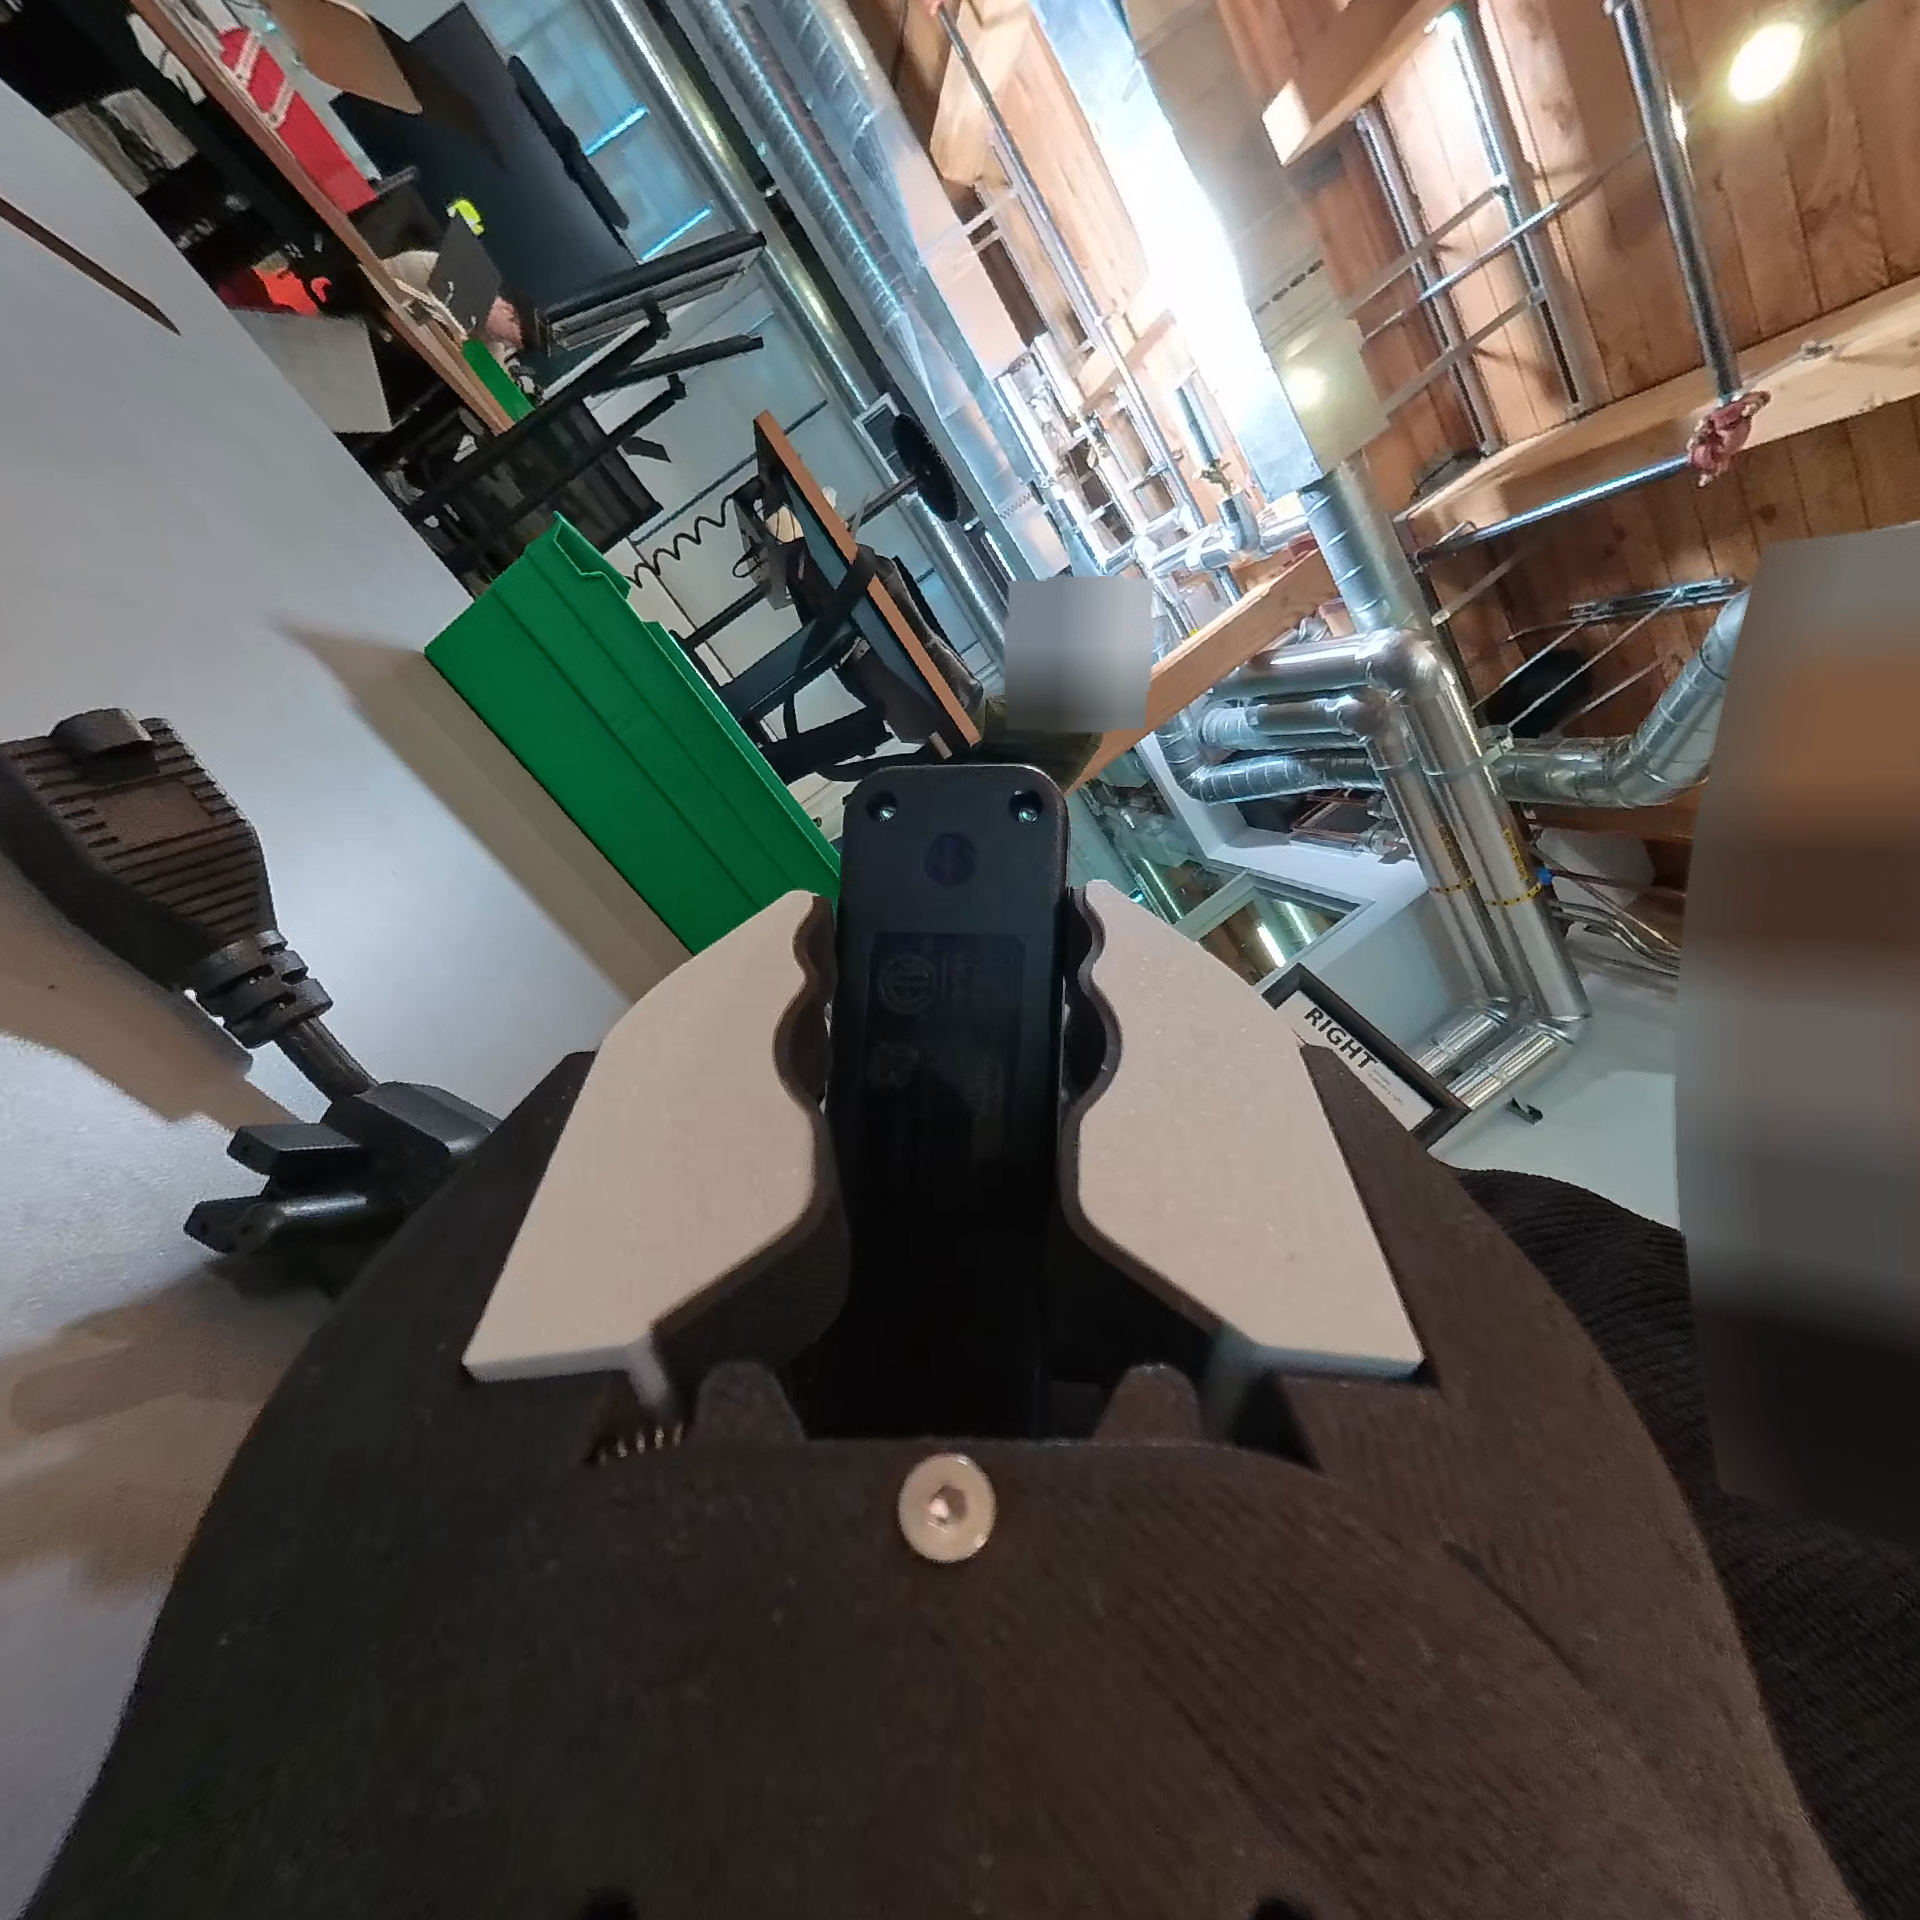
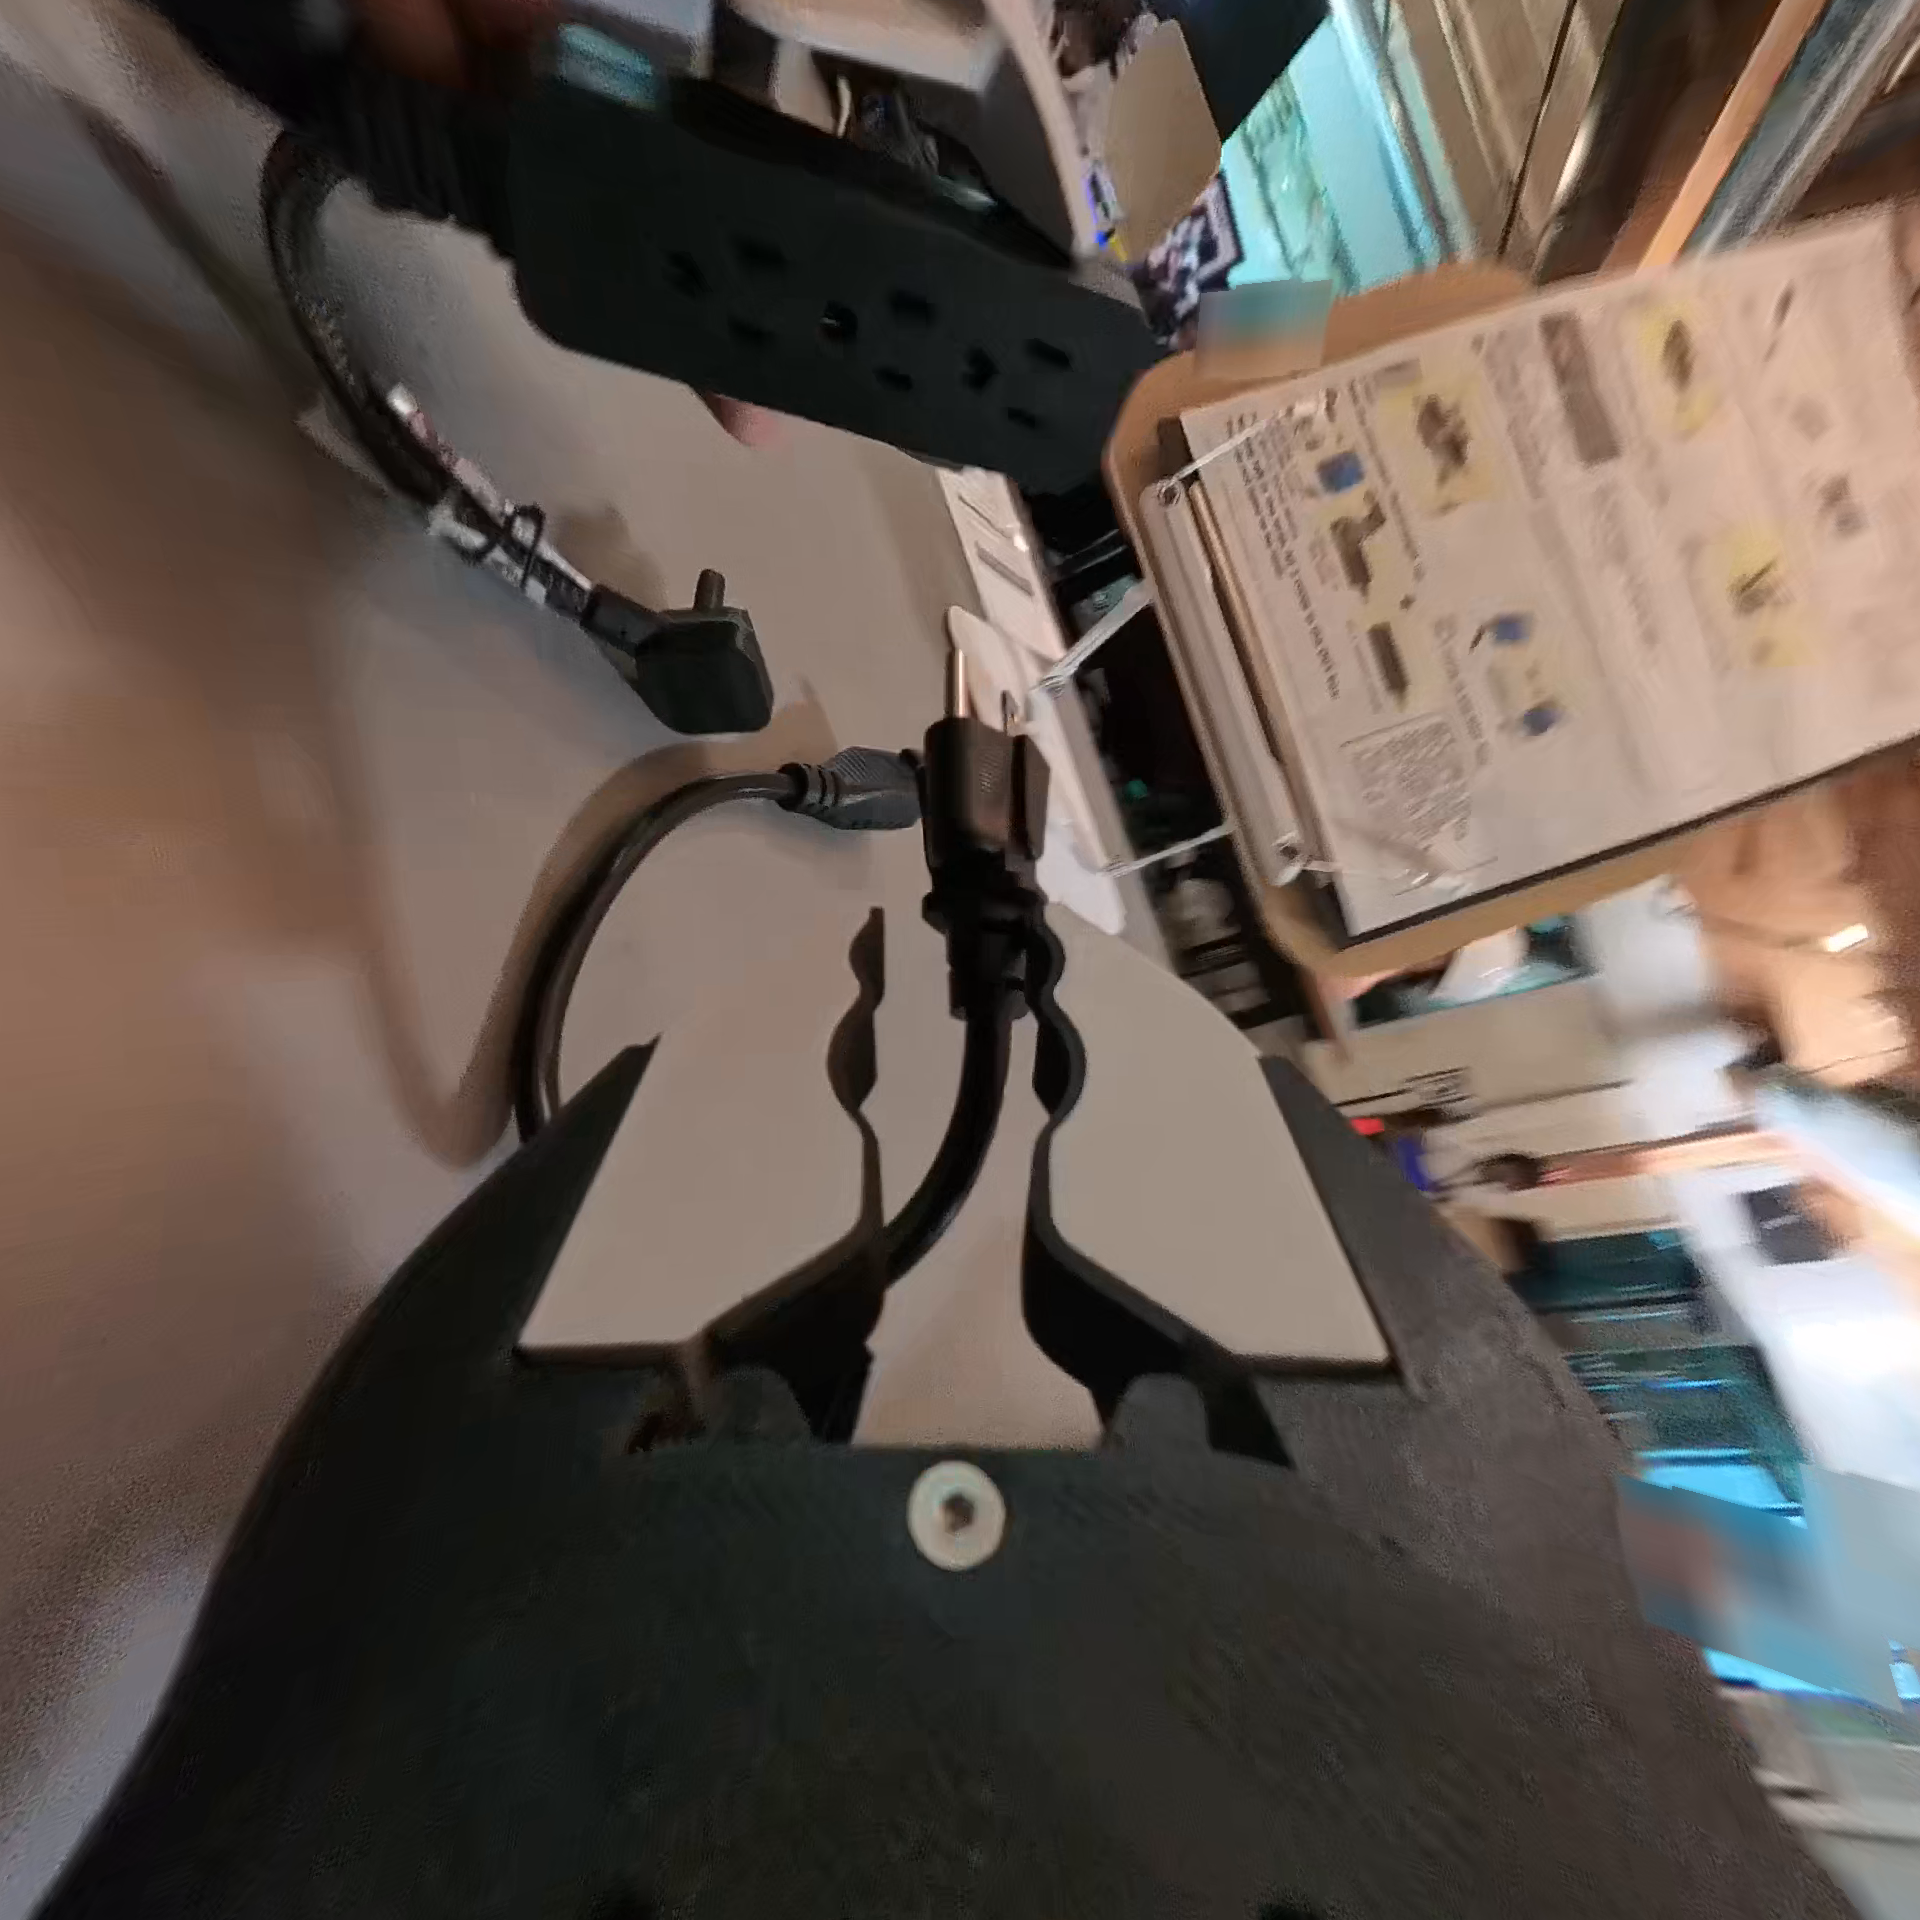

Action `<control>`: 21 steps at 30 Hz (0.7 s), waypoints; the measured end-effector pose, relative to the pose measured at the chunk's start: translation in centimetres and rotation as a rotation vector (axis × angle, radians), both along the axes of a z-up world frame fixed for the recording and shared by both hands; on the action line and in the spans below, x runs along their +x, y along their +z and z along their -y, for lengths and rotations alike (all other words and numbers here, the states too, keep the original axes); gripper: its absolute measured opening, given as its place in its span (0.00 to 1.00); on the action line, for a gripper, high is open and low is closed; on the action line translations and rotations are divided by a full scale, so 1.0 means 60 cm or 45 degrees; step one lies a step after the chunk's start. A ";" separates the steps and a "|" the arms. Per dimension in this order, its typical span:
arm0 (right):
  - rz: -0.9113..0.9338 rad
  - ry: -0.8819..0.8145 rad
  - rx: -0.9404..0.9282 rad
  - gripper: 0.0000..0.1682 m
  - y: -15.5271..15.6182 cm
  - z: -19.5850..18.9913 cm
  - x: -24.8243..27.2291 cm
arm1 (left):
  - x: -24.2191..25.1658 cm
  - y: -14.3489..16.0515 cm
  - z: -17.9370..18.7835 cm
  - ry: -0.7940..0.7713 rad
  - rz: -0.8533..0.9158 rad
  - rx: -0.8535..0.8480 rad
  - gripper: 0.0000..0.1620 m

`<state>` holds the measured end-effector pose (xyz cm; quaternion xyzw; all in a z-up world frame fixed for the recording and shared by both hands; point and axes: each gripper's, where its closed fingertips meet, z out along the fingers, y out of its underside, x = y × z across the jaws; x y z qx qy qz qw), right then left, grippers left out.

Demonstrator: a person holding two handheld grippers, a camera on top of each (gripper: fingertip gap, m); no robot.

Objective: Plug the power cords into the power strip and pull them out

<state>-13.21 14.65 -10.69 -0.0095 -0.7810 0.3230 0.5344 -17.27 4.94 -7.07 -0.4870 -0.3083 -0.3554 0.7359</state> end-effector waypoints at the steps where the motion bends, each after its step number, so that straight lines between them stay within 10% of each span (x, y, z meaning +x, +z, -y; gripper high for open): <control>1: 0.089 -0.011 -0.091 0.18 -0.003 -0.005 -0.007 | 0.000 0.000 0.001 0.001 0.001 0.002 0.27; 14: 1.265 -0.273 -1.291 0.09 -0.076 -0.125 -0.088 | -0.007 -0.002 0.009 0.008 0.024 0.026 0.27; 21: 1.297 -0.467 -1.184 0.14 -0.116 -0.145 -0.091 | -0.007 -0.004 0.007 -0.001 0.036 0.034 0.27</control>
